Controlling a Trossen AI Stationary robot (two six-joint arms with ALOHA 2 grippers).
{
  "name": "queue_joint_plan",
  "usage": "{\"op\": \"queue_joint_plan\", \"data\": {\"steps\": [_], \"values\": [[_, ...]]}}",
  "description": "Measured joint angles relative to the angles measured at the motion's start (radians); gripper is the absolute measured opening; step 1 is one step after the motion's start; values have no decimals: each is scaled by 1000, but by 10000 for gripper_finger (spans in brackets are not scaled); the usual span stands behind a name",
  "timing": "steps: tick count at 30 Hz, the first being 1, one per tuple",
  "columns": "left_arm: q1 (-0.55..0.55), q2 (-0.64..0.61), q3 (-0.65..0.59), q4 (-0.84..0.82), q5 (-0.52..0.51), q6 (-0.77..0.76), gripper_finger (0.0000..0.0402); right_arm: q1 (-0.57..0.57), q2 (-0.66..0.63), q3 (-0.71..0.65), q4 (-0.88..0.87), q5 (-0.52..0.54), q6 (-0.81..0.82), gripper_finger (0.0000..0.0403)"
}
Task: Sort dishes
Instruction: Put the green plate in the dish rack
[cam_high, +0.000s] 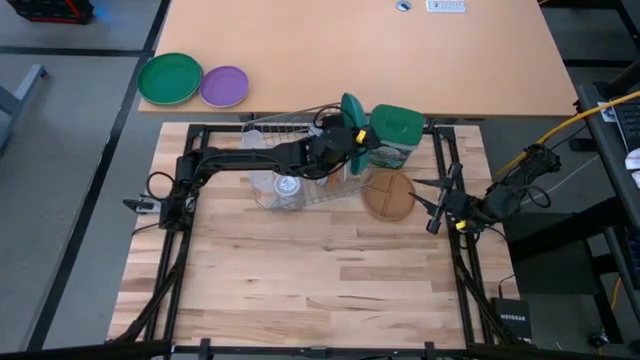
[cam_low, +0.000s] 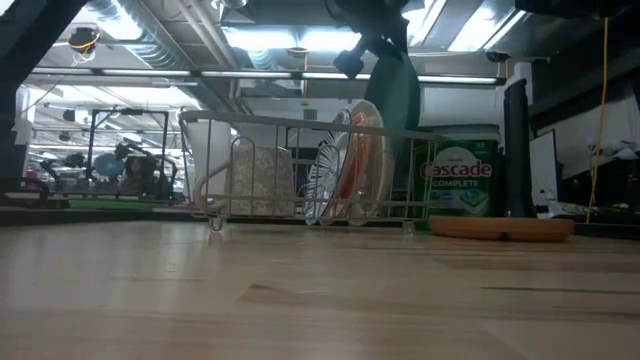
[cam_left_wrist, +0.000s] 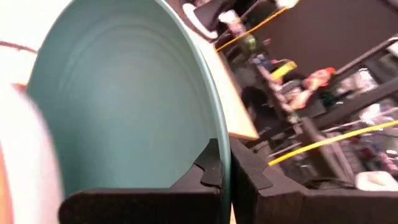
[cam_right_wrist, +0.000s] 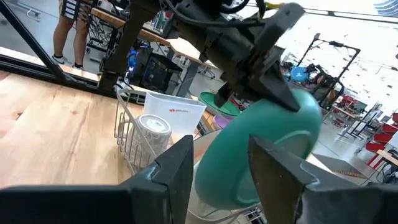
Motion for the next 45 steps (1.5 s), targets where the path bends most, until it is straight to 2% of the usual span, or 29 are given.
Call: {"op": "queue_joint_plan", "data": {"steps": [8, 16, 24, 32, 37, 45], "values": [[5, 0, 2, -80, -22, -37, 3, 0, 0, 0, -23, 0, 31, 156], [3, 0, 0, 12, -22, 4, 3, 0, 1, 0, -23, -1, 32, 156], [-4, 0, 0, 4, -24, -81, 2, 0, 1, 0, -25, -1, 32, 156], [-38, 0, 0, -15, -120, -113, 2, 0, 1, 0, -45, -1, 32, 156], [-36, 3, 0, -15, -125, -126, 2, 0, 1, 0, -59, -1, 32, 156], [-34, 58, 2, 72, -133, -139, 1, 0, 1, 0, -72, -1, 32, 156]]}}
